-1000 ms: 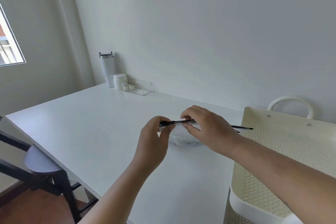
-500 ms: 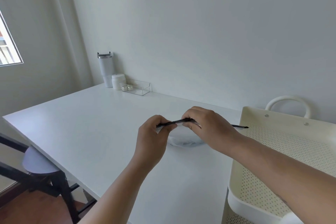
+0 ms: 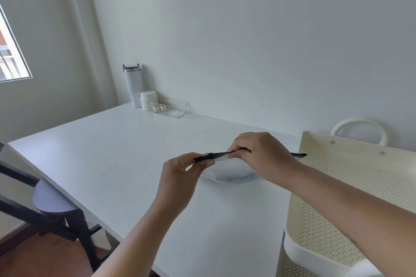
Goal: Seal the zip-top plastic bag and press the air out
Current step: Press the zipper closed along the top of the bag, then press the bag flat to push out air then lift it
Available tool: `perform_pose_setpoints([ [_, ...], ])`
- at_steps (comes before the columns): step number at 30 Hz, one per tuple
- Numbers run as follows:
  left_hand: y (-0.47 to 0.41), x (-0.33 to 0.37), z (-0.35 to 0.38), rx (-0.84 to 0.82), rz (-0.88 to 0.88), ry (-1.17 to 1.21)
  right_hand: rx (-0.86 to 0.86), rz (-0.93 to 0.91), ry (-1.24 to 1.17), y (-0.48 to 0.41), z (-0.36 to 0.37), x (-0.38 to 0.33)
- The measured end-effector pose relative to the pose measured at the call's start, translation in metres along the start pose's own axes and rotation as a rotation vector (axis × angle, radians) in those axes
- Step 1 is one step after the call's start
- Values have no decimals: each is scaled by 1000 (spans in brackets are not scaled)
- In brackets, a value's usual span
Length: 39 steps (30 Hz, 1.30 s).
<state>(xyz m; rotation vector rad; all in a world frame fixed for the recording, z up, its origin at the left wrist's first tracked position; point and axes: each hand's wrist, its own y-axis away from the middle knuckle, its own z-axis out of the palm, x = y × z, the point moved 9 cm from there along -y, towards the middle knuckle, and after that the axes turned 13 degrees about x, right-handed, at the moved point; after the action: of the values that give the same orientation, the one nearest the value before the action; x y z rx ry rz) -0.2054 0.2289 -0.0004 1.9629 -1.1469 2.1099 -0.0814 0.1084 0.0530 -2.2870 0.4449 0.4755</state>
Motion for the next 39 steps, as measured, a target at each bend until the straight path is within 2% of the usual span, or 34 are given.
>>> perform_pose_setpoints([
  [2,6,0,-3,-26,27,-4,0,-4,-40,0,0,-1],
  [4,8,-3,-7,-66,3,110,-29,-14,-92,2,2,-2],
  [6,2,-12,-5,-108,-110,251,-70,-12,-115,4,3,-2],
  [7,-4,-17,-2,-127,-169,248,-90,-4,-120,4,4,-2],
  [9,-14,-27,11,-206,-204,92,-146,27,-121,4,5,0],
  [12,-15,-49,39,-433,-204,-189,-299,87,-52,9,11,8],
  [16,-3,-83,49,-615,-92,-572,-406,80,78,23,11,16],
  [18,4,-87,44,-598,35,-718,-425,70,133,27,9,19],
  [23,16,-75,27,-414,268,-978,-493,88,275,31,12,35],
  [27,26,-52,20,-301,439,-1091,-542,137,422,37,16,57],
  [31,25,-45,14,-257,399,-1050,-616,174,489,40,24,64],
  [35,0,-50,20,-223,341,-994,-439,196,415,20,41,39],
  [39,-10,-86,32,-410,140,-1000,-358,178,360,19,91,21],
])
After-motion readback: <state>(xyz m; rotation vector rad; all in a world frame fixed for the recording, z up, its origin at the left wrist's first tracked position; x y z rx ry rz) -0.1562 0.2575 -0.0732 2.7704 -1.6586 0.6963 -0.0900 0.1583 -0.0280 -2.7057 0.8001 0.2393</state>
